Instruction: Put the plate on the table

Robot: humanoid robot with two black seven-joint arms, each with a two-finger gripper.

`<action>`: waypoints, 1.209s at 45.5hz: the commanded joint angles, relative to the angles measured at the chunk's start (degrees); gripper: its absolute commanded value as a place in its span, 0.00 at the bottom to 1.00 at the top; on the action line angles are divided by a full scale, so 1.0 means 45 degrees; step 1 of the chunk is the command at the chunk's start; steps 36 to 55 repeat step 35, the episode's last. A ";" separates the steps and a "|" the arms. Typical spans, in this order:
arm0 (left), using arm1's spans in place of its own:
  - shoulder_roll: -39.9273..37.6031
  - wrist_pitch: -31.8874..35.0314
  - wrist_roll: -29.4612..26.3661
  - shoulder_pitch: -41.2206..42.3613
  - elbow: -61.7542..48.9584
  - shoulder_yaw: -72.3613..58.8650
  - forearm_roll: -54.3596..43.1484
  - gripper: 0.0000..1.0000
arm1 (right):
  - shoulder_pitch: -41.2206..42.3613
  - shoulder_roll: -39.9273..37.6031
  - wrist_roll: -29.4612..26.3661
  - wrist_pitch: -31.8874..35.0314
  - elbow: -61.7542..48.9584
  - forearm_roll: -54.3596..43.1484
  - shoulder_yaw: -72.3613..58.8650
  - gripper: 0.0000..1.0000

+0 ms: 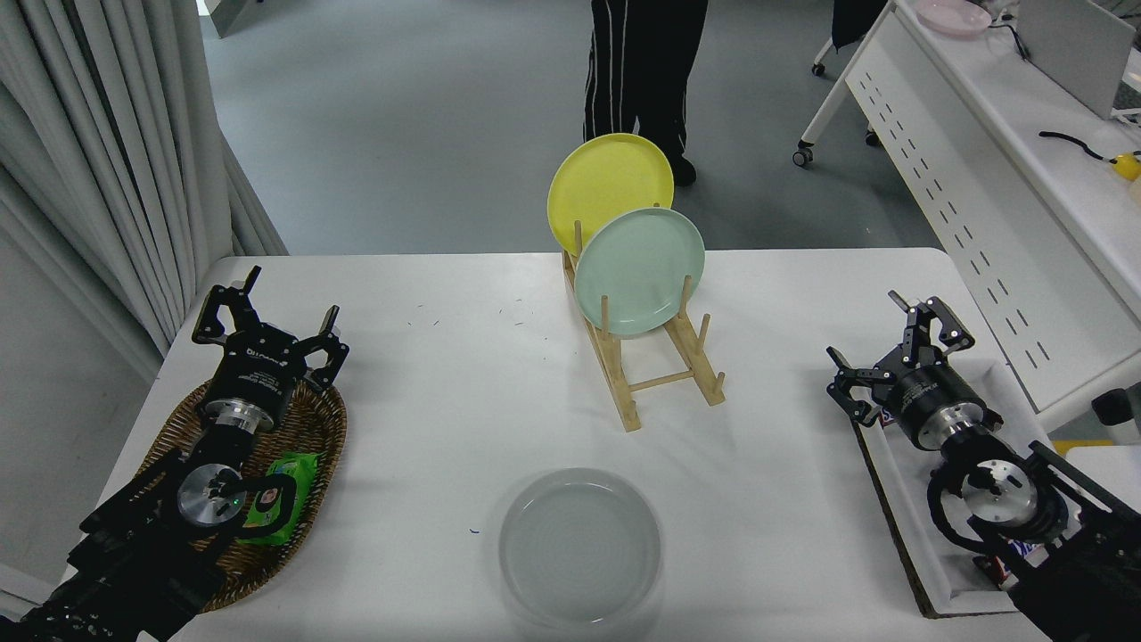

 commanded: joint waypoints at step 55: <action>0.0000 0.0005 -0.0018 0.0000 -0.0018 -0.0001 -0.0001 1.00 | 0.0148 0.0626 0.1191 0.0678 -0.0669 -0.0164 0.0518 1.00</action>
